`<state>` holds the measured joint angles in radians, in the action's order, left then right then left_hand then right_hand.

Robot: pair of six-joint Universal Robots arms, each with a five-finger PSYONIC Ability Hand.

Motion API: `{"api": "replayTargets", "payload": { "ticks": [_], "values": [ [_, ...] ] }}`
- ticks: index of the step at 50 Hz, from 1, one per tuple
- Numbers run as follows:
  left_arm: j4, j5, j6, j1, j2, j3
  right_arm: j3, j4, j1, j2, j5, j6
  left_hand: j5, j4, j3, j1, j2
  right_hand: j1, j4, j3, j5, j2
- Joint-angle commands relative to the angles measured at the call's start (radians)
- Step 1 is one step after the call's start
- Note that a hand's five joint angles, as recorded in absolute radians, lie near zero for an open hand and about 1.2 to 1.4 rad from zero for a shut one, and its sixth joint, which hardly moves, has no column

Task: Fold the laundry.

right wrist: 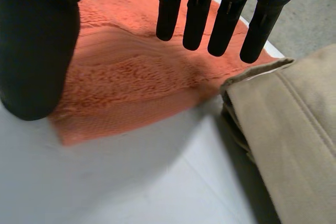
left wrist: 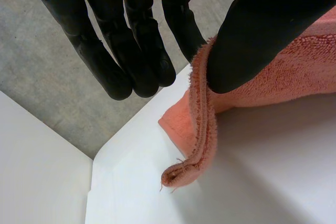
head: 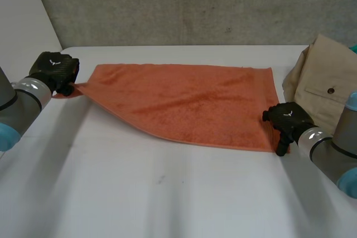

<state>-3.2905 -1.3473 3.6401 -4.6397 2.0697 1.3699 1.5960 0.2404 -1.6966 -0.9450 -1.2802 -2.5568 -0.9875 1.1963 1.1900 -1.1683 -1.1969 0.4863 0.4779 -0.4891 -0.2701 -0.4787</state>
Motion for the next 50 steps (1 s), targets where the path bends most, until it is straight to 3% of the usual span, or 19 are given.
{"api": "replayTargets", "payload": {
  "ticks": [1, 13, 19, 26, 29, 34, 40, 45, 50],
  "values": [
    [0.006, -0.004, 0.002, -0.001, -0.014, 0.006, -0.031, 0.062, -0.018, 0.005, -0.038, -0.009, -0.234, 0.200, 0.206, -0.228, -0.199, 0.049, 0.058, -0.047, -0.091, -0.057],
    [0.034, -0.006, 0.006, 0.001, -0.025, 0.021, -0.120, 0.063, -0.046, 0.049, -0.047, -0.019, -0.234, 0.200, 0.206, -0.228, -0.199, 0.225, 0.233, -0.222, -0.267, -0.233],
    [0.051, -0.007, 0.012, 0.001, -0.028, 0.034, -0.122, 0.051, -0.046, 0.029, -0.065, -0.020, -0.234, 0.200, 0.206, -0.228, -0.199, 0.908, 0.917, -0.905, -0.950, -0.916],
    [0.101, -0.010, 0.038, -0.001, -0.065, 0.069, -0.100, -0.035, -0.037, -0.064, -0.038, -0.046, -0.234, 0.200, 0.206, -0.228, -0.199, 0.910, 0.918, -0.907, -0.952, -0.918],
    [0.161, -0.013, 0.077, -0.007, -0.108, 0.104, -0.102, -0.166, -0.026, -0.096, -0.010, -0.027, -0.234, 0.200, 0.206, -0.228, -0.199, 0.910, 0.918, -0.907, -0.952, -0.918],
    [0.354, -0.010, 0.198, -0.040, -0.207, 0.201, -0.123, -0.478, 0.008, -0.120, 0.022, 0.131, -0.234, 0.200, 0.206, -0.228, -0.199, 0.910, 0.918, -0.907, -0.952, -0.918],
    [0.664, 0.031, 0.484, -0.117, -0.373, 0.389, -0.142, -0.938, 0.078, -0.139, 0.021, 0.492, -0.234, 0.200, 0.206, -0.228, -0.199, 0.910, 0.918, -0.907, -0.952, -0.918],
    [0.740, 0.100, 0.667, -0.203, -0.457, 0.462, -0.175, -0.997, 0.103, -0.144, 0.002, 0.534, -0.234, 0.200, 0.206, -0.228, -0.199, 0.910, 0.918, -0.907, -0.952, -0.918],
    [0.654, 0.120, 0.675, -0.208, -0.435, 0.405, -0.240, -0.968, 0.100, -0.124, -0.008, 0.477, -0.234, 0.200, 0.206, -0.228, -0.199, 0.910, 0.918, -0.907, -0.952, -0.918]
  ]
}}
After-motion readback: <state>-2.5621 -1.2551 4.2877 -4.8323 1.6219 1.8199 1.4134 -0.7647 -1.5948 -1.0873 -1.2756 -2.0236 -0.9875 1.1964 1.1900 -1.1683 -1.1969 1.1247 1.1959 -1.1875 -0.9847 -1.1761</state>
